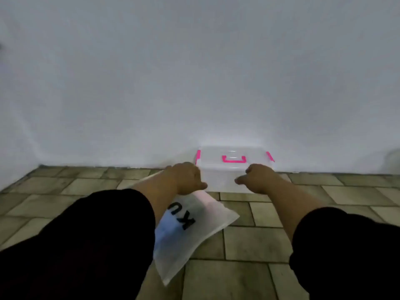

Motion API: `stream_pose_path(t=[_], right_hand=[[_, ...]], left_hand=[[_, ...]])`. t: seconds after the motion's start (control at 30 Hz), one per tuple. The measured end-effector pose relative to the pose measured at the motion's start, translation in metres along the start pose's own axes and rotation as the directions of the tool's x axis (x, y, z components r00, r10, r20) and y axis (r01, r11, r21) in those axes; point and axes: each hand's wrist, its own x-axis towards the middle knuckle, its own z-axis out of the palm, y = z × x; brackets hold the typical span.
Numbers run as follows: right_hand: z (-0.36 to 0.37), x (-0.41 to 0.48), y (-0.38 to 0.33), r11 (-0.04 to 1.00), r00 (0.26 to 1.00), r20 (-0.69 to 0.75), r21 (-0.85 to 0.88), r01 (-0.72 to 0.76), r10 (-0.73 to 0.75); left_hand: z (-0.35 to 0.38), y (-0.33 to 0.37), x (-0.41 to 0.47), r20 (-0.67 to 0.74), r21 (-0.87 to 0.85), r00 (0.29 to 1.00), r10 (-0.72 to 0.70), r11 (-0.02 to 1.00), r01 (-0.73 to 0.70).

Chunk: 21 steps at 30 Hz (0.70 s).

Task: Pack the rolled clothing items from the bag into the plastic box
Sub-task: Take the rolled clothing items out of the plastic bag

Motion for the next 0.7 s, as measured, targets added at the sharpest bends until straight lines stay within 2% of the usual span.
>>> stream_pose_path(t=[0.03, 0.1, 0.13, 0.23, 0.33, 0.4, 0.47, 0.6, 0.7], right_hand=[[0.017, 0.000, 0.013, 0.995, 0.993, 0.075, -0.018, -0.095, 0.096], [0.052, -0.015, 0.035, 0.938, 0.944, 0.218, 0.191, -0.289, 0.247], [0.070, -0.025, 0.044, 0.868, 0.915, 0.280, 0.325, -0.375, 0.290], [0.115, -0.027, 0.045, 0.703, 0.906, 0.226, 0.574, -0.421, 0.358], [0.144, -0.027, 0.038, 0.618, 0.896, 0.165, 0.672, -0.408, 0.412], [0.155, -0.028, 0.042, 0.599, 0.902, 0.158, 0.700, -0.389, 0.402], [0.157, -0.024, 0.049, 0.631, 0.910, 0.123, 0.683, -0.367, 0.396], [0.142, -0.010, 0.066, 0.701, 0.932, 0.112, 0.630, -0.334, 0.344], [0.125, 0.001, 0.084, 0.699, 0.929, 0.014, 0.654, -0.288, 0.369]], left_hand=[[0.016, -0.007, -0.010, 0.048, 0.082, 0.999, 0.002, 0.997, -0.006], [0.053, -0.026, -0.025, 0.127, 0.204, 0.992, -0.005, 0.979, -0.021], [0.074, -0.038, -0.033, 0.148, 0.230, 0.989, -0.014, 0.973, -0.021], [0.109, -0.058, -0.046, 0.158, 0.179, 0.987, -0.032, 0.984, 0.003], [0.125, -0.057, -0.056, 0.093, 0.118, 0.993, -0.068, 0.991, 0.056], [0.130, -0.052, -0.063, 0.052, 0.090, 0.994, -0.094, 0.992, 0.089], [0.129, -0.046, -0.068, 0.035, 0.064, 0.993, -0.111, 0.992, 0.109], [0.130, -0.021, -0.078, 0.073, 0.039, 0.986, -0.152, 0.988, 0.150], [0.140, 0.016, -0.082, 0.101, -0.004, 0.978, -0.185, 0.983, 0.186]])
